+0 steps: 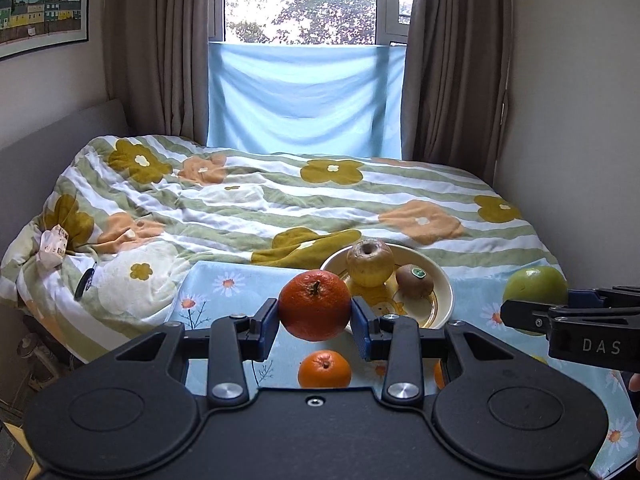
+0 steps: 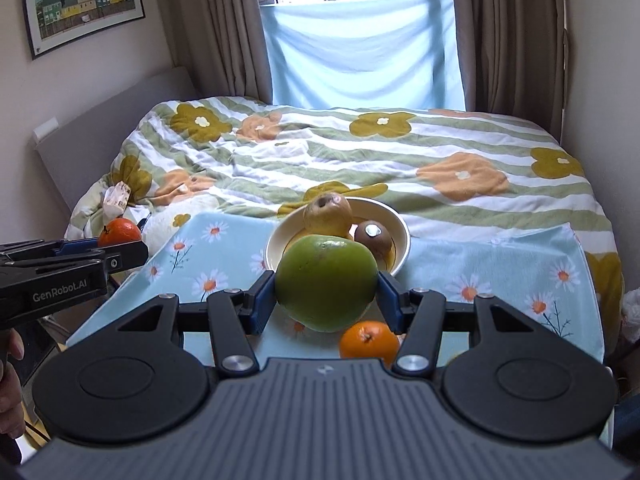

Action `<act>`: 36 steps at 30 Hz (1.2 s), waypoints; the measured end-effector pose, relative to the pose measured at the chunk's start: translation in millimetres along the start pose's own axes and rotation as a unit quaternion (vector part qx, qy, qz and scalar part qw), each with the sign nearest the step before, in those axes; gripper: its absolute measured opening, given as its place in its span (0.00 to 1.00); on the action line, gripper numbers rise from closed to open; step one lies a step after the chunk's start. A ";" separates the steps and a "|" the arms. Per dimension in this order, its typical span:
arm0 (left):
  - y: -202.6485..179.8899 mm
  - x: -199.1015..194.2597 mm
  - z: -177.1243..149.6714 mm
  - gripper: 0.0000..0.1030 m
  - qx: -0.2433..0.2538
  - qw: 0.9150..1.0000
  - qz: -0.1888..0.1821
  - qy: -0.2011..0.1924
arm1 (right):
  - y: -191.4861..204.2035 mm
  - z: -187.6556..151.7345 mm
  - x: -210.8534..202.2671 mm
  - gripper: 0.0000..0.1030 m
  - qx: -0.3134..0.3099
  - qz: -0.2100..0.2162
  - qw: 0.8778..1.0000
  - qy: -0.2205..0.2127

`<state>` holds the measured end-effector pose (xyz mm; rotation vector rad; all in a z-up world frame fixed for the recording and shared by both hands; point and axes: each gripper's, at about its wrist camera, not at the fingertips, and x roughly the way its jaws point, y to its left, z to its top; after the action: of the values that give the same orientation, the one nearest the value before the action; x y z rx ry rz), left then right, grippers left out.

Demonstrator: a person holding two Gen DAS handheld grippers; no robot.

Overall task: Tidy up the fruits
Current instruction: 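Carry the tangerine and green apple into the cream bowl and release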

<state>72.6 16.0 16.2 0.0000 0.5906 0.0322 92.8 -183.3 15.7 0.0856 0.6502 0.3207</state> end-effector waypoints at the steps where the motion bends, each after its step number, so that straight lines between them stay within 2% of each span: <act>1: 2.7 4.6 3.3 0.41 0.003 1.000 -0.003 0.000 | 1.5 2.4 3.4 0.67 0.003 -0.003 1.000 0.000; 11: 23.2 66.6 28.3 0.41 0.038 0.998 -0.044 0.019 | 16.5 23.9 53.9 0.67 0.039 -0.046 0.998 0.007; 21: 24.7 147.3 36.0 0.41 0.074 0.992 -0.085 0.058 | 9.4 31.5 114.3 0.67 0.092 -0.099 0.990 0.026; 28: 12.9 201.8 28.1 0.41 0.101 0.984 -0.114 0.088 | 2.5 29.2 147.4 0.67 0.112 -0.129 0.984 0.042; 36: -10.0 237.0 12.8 0.41 0.155 0.973 -0.129 0.113 | -9.0 23.3 165.3 0.67 0.132 -0.157 0.977 0.058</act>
<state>276.8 13.3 -105.2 0.2248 0.8152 -0.3174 233.1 -138.5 -63.4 0.2167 0.8075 -0.0673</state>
